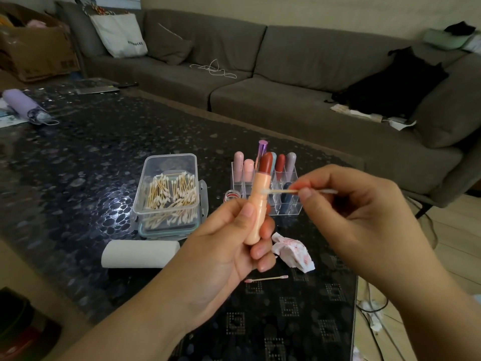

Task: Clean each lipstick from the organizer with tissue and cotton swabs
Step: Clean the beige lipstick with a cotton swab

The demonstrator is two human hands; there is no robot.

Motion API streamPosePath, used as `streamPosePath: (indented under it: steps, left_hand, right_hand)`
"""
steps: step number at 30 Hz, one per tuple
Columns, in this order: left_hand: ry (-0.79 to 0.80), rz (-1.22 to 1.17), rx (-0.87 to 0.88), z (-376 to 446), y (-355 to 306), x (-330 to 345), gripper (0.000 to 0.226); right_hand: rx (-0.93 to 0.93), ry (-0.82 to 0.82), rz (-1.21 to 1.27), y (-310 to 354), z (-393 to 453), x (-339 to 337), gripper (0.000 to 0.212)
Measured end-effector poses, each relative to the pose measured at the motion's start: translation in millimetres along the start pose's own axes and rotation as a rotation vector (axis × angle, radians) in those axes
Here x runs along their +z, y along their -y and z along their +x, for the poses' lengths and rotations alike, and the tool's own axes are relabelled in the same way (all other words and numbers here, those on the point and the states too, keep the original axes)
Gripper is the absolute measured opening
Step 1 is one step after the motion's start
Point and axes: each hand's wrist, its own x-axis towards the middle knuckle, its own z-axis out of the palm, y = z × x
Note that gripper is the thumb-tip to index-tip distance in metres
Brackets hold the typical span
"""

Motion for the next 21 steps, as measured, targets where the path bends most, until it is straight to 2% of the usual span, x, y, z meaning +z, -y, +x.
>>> streamPosePath:
  steps: [2, 6, 11, 16, 21]
  left_hand:
    - [-0.001, 0.018, -0.003, -0.1, 0.5, 0.0, 0.028]
    - [-0.003, 0.028, -0.003, -0.2, 0.6, -0.2, 0.028]
    - [-0.011, 0.038, 0.002, -0.7, 0.4, 0.0, 0.024]
    - [-0.008, 0.061, 0.014, -1.4, -1.6, 0.1, 0.022]
    - [-0.009, 0.128, 0.026, -2.4, -1.4, 0.0, 0.022]
  right_hand:
    - [-0.005, 0.014, -0.002, 0.5, -0.6, 0.8, 0.011]
    - [-0.015, -0.063, -0.043, 1.6, -0.1, 0.8, 0.013]
    - [-0.029, 0.001, -0.032, 2.5, -2.4, 1.4, 0.012]
    - [-0.025, -0.033, -0.048, 1.3, -0.7, 1.7, 0.010]
    - [-0.011, 0.015, -0.029, 1.8, -2.1, 2.5, 0.012]
